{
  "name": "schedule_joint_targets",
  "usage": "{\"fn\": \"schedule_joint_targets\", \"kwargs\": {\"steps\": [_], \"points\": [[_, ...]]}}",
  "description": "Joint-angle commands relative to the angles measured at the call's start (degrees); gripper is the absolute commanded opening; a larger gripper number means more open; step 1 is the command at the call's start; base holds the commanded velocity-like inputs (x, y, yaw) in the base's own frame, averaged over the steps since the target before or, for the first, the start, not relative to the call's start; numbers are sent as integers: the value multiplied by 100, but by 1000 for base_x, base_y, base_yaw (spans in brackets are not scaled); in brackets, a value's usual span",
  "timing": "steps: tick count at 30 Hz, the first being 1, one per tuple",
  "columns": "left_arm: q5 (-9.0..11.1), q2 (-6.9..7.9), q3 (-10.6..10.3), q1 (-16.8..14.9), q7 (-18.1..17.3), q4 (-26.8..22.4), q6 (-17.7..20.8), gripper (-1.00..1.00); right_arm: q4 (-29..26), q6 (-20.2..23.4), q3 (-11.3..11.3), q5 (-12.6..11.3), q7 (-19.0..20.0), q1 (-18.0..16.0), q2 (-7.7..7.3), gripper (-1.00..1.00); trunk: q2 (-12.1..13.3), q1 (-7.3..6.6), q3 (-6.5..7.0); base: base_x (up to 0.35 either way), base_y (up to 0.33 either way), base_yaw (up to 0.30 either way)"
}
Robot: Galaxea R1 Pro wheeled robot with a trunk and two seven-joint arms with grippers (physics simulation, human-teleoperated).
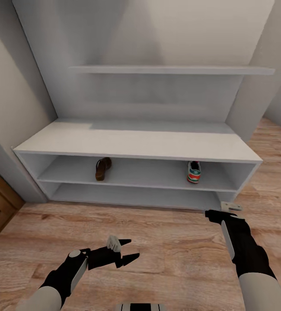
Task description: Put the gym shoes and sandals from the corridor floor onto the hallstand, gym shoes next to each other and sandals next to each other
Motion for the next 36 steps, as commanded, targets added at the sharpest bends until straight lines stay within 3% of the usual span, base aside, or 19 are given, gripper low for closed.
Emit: {"fn": "schedule_joint_targets", "kwargs": {"steps": [1, 5, 6, 9, 15, 19, 29, 32, 36], "points": [[24, 4, -24, -4, 2, 6, -44, 100, -7, 34, -1, 49, 13, -2, 1, 100, -2, -3, -4, -108, 0, 0], [23, 7, -22, -3, -2, 1, -42, 100, -11, 34, -4, 49, 15, -2, 0, 100, -2, -3, -4, -59, 0, 0], [40, 17, 7, -10, -263, -73, 30, 100, -15, 34, -7, 47, 14, -2, 3, 100, -2, -3, -4, -5, 0, 0], [48, 44, 21, -11, -438, -261, 137, 100, -11, 34, -7, 48, 13, -2, 6, 100, -2, -3, -4, -3, 0, 0], [80, 133, 52, -12, -574, -1729, 551, 100, -34, 41, -29, 40, 7, -2, 9, 100, -2, -3, 1, 0, 0, -46], [206, 134, 61, -12, -555, -1807, 557, 100, -26, 42, -26, -20, 9, -2, 13, 100, -2, -3, 19, 0, 0, -232], [228, 153, 226, -12, -368, -1785, 541, 100, -3, 36, -17, -43, 20, -2, 16, 100, -2, -3, 56, 0, 0, -271], [227, 220, 412, -10, -352, -1780, 544, 100, 18, 34, -16, -50, 22, -2, 20, 100, -2, -3, 67, 0, 0, -276], [221, 248, 514, -10, -320, -1779, 541, 100, 26, 34, -16, -139, 27, -2, 18, 100, -2, -3, 81, 0, 0, -276]]}}
